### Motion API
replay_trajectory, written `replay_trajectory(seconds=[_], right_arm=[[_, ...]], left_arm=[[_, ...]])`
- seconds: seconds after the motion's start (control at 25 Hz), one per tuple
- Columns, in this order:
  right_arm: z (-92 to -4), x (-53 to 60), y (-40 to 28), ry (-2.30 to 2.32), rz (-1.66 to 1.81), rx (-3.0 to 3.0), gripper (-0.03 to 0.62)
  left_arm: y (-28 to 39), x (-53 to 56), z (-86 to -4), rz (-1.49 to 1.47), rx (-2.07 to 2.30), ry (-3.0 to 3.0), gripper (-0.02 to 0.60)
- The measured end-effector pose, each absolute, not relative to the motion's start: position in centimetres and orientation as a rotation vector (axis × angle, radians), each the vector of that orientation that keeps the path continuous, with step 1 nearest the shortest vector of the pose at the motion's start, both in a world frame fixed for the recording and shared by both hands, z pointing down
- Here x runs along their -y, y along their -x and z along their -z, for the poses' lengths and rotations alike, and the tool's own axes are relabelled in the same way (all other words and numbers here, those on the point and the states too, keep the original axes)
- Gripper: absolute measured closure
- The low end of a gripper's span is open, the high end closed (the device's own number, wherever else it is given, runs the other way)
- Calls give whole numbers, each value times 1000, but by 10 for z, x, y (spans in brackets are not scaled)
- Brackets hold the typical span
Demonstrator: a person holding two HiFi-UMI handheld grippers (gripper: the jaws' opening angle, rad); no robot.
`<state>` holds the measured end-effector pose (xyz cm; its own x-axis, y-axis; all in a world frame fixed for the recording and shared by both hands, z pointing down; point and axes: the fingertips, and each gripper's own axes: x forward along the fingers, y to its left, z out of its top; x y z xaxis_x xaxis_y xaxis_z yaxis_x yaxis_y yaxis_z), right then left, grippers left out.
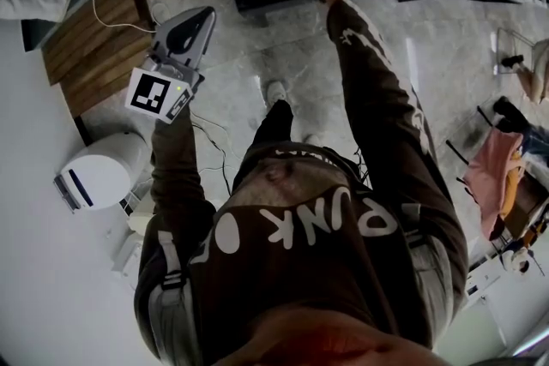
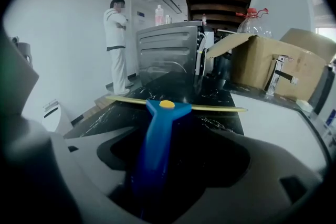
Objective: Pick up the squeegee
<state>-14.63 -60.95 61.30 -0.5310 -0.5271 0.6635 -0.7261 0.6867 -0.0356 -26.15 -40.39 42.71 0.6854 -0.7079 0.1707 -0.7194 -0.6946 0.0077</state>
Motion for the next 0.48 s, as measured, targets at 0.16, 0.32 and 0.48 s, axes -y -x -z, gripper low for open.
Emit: replay_trajectory(seconds=[0.16,0.32,0.48], right_arm=[[-613,612,147,-950,-413,2239,246],[-612,611,148,-939,-393,2231,278],[-611,606,154,-901,-389,2237,333]], left_arm=[[266,401,-427,-237,1203,-2808,580],[265,399,-428,-234,1204,-2807,580],[264,397,-426,-232,1205,-2811,580]])
